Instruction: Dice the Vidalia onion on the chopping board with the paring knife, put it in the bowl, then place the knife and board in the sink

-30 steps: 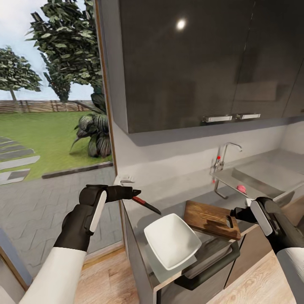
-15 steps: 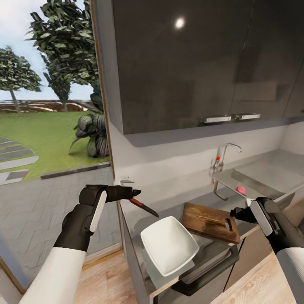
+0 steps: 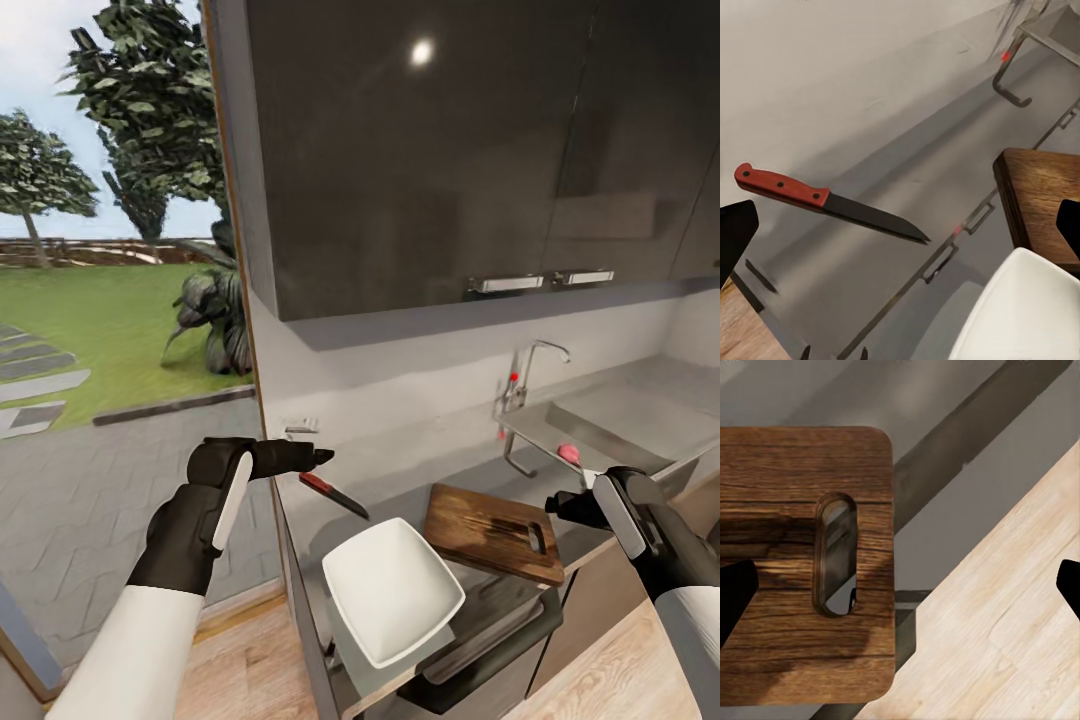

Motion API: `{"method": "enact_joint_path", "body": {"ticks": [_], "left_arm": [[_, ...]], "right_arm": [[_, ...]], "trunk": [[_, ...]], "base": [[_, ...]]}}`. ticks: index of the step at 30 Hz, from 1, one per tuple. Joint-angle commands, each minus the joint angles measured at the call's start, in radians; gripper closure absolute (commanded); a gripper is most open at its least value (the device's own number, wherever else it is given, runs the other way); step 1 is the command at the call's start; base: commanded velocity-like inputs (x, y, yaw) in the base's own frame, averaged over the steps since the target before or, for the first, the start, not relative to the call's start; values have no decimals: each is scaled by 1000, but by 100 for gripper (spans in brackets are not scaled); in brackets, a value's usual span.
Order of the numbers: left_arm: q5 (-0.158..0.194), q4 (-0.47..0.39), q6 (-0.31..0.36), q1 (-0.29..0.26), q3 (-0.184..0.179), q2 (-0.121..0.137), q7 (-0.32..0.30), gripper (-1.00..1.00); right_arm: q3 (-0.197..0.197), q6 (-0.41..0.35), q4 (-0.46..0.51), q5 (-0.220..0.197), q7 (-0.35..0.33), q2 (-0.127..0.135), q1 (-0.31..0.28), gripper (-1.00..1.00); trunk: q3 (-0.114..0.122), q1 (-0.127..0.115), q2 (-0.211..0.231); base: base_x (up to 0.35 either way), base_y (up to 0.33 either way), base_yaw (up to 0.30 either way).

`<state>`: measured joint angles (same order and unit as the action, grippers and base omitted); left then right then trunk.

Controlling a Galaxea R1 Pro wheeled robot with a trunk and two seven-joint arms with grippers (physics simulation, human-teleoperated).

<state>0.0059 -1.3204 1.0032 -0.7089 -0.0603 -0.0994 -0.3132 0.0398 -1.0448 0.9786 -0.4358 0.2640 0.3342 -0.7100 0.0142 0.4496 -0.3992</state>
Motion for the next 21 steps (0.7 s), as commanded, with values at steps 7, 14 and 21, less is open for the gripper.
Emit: {"method": "enact_joint_path", "body": {"ticks": [7,14,21], "left_arm": [[0,0,5,-1,0,0,-1,-100],[0,0,5,-1,0,0,-1,-100],[0,0,5,0,0,0,-1,-100]], "right_arm": [[0,-2,1,-11,9,0,0,-100],[0,-2,1,-11,9,0,0,-100],[0,-2,1,-11,9,0,0,-100]], "trunk": [[-5,0,-1],[-10,0,-1],[-17,0,-1]], "base": [[1,-1,0],[0,0,0],[0,0,0]]}}
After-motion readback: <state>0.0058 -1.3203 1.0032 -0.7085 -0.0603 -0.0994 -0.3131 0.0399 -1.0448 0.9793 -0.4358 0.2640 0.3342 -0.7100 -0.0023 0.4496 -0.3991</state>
